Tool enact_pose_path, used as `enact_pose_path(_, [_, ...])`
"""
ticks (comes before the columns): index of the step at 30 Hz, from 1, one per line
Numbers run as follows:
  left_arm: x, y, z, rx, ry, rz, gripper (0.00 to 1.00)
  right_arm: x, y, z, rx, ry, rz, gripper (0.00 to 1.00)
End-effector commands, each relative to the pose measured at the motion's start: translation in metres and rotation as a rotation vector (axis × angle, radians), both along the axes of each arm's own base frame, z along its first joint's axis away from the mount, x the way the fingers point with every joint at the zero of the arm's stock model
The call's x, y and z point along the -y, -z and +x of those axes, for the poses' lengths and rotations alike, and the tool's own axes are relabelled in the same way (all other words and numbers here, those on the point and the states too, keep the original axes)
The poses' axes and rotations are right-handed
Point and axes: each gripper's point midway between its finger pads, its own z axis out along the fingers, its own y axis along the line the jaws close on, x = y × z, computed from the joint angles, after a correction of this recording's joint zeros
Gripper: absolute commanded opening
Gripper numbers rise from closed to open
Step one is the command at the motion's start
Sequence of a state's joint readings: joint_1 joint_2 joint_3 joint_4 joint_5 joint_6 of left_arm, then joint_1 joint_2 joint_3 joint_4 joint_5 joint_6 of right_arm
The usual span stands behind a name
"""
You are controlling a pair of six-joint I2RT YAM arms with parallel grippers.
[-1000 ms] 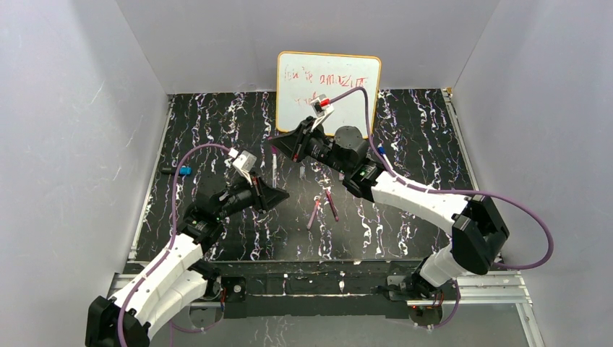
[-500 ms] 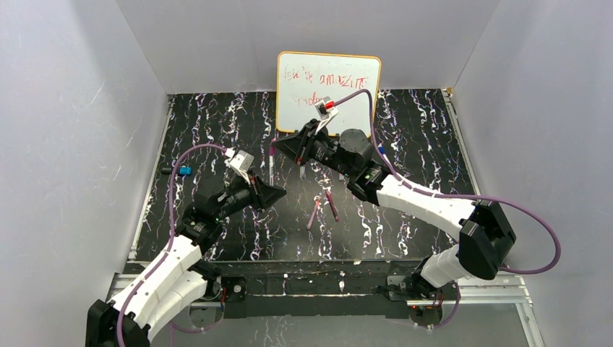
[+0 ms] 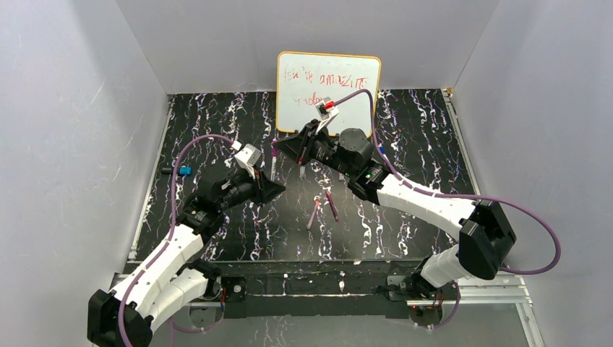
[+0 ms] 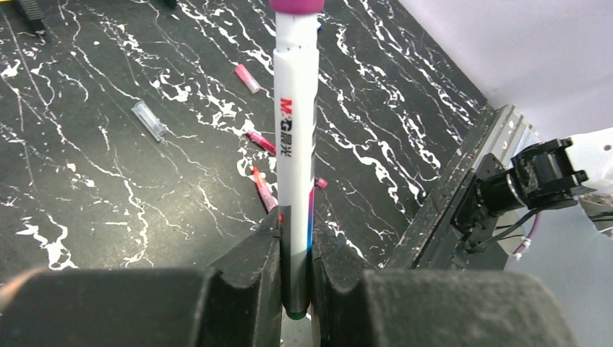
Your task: Insert the pens into the pen caps
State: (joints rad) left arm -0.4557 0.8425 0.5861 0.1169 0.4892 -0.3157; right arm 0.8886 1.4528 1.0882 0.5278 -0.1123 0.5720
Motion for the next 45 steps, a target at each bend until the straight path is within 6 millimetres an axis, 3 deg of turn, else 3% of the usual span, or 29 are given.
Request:
enact_pose_path(1, [-0.008, -0.010, 0.007, 0.068, -0.024, 0.056, 0.00, 0.002, -0.023, -0.014, 0.045, -0.045, 0.030, 0.20])
enact_pose_path(11, [-0.021, -0.022, 0.030, 0.151, -0.120, 0.130, 0.00, 0.002, -0.005, -0.026, 0.013, -0.086, -0.016, 0.20])
enact_pose_path(22, [-0.019, -0.020, 0.033, 0.165, -0.105, 0.146, 0.00, -0.013, 0.012, -0.036, -0.024, -0.131, -0.041, 0.22])
enact_pose_path(29, [-0.021, -0.025, 0.028, 0.231, -0.105, 0.113, 0.00, -0.012, -0.004, -0.027, 0.022, -0.086, -0.029, 0.33])
enact_pose_path(34, [-0.019, -0.019, 0.024, 0.216, -0.088, 0.103, 0.00, -0.009, -0.017, -0.017, 0.059, -0.033, -0.012, 0.54])
enact_pose_path(38, [-0.018, -0.014, 0.020, 0.202, -0.079, 0.098, 0.00, -0.007, -0.026, -0.011, 0.084, 0.003, 0.003, 0.63])
enact_pose_path(45, [-0.015, -0.008, 0.016, 0.182, -0.062, 0.078, 0.00, 0.001, -0.047, 0.006, 0.127, 0.109, 0.044, 0.66])
